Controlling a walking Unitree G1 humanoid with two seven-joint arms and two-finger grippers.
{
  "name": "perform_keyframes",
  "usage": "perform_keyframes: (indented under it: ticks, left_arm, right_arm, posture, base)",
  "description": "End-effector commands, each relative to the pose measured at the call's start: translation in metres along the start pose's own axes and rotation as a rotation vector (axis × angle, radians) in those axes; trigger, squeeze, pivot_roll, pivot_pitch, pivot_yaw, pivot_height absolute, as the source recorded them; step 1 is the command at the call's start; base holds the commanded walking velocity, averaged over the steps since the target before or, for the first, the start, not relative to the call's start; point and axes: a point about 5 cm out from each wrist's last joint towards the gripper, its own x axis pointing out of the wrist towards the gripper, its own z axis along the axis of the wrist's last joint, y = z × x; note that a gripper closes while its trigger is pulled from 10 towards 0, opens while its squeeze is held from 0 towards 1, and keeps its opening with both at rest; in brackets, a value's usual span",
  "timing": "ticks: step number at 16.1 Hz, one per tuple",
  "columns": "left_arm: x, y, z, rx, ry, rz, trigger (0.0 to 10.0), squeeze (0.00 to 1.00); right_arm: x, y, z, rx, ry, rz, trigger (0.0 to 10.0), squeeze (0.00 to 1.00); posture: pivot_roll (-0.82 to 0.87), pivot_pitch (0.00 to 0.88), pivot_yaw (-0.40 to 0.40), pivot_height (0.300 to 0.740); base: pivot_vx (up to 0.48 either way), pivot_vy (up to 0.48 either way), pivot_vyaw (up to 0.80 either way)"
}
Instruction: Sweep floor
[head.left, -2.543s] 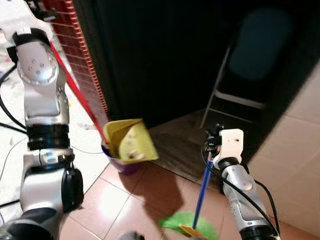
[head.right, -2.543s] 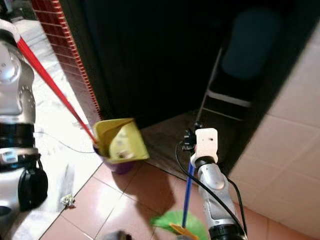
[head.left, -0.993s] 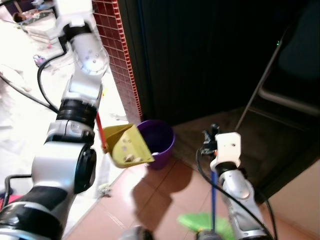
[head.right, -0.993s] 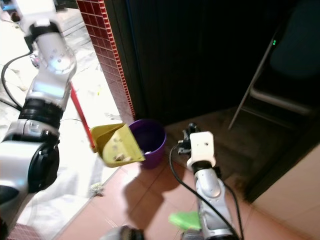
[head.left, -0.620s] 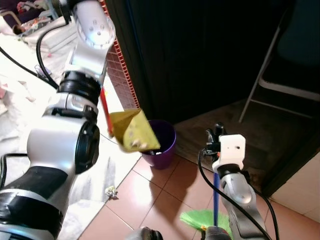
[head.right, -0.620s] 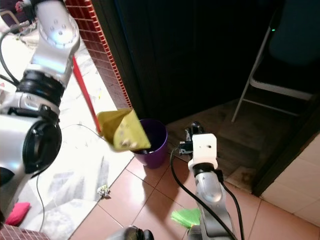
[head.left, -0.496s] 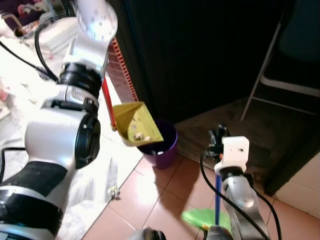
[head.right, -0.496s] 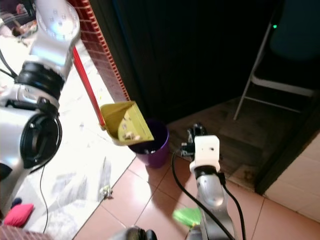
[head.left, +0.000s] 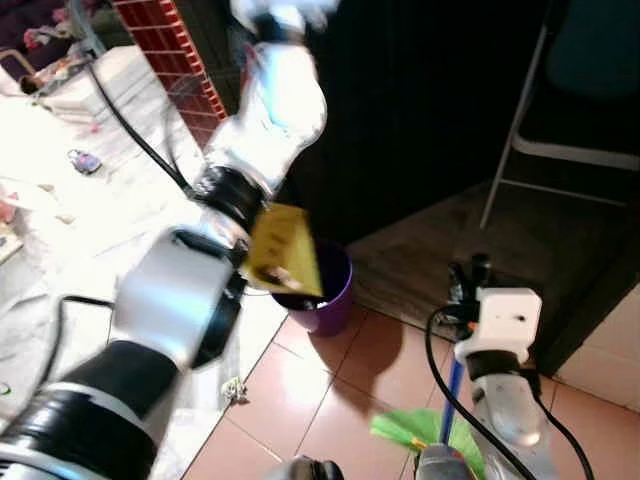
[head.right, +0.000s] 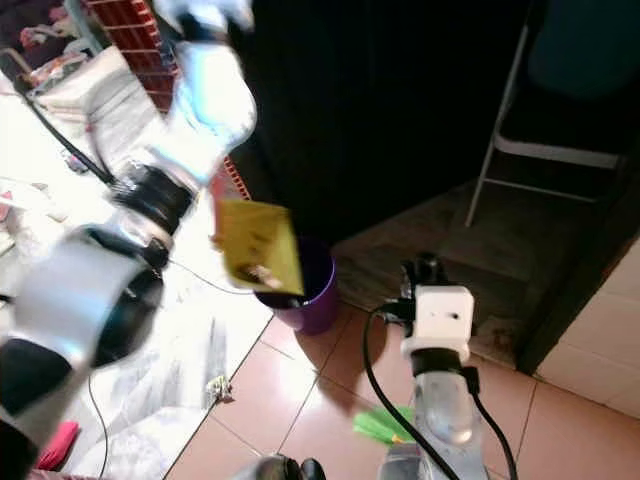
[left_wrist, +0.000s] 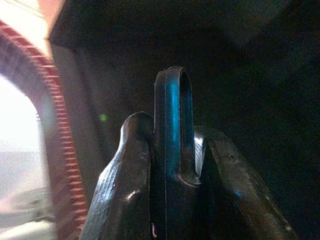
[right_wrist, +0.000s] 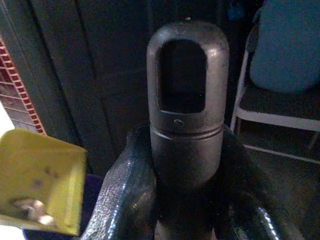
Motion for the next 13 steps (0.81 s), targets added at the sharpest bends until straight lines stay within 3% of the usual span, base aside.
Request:
perform_keyframes:
  ticks: [1,5,8,10,11,13]
  left_arm:
    - [-0.008,-0.009,0.008,-0.025,-0.090,-0.064,10.0,0.00]
    - [-0.025,-0.026,0.020,-0.032,-0.218,-0.168,10.0,0.00]
    - [-0.039,-0.037,0.023,-0.057,-0.251,-0.243,10.0,0.00]
    - [-0.028,-0.025,0.017,0.014,-0.247,-0.185,10.0,0.00]
    - [-0.016,-0.013,0.015,0.063,-0.246,-0.132,10.0,0.00]
    - [0.007,0.018,-0.001,0.025,-0.059,0.016,10.0,0.00]
  right_arm:
    - [-0.003,0.008,-0.006,0.064,0.070,0.014,10.0,0.00]
    - [0.003,0.006,-0.001,0.047,0.063,0.031,10.0,0.00]
    - [0.007,0.006,0.002,0.042,0.060,0.042,10.0,0.00]
    - [0.006,0.005,0.000,0.041,0.073,0.050,10.0,0.00]
    - [0.007,0.006,-0.002,0.042,0.084,0.073,10.0,0.00]
    - [0.011,0.006,-0.005,0.061,0.094,0.095,10.0,0.00]
  posture:
    - [-0.34,0.087,0.281,0.740]
    - [-0.34,0.071,0.257,0.740]
    - [-0.35,0.054,0.247,0.740]
    - [-0.34,0.044,0.230,0.740]
    - [-0.33,0.033,0.220,0.740]
    - [-0.31,0.007,0.204,0.740]
  base:
    - [0.000,0.000,0.00]
    - [0.000,0.000,0.00]
    - [0.000,0.000,0.00]
    - [0.000,0.000,0.00]
    - [0.000,0.000,0.00]
    - [0.000,0.000,0.00]
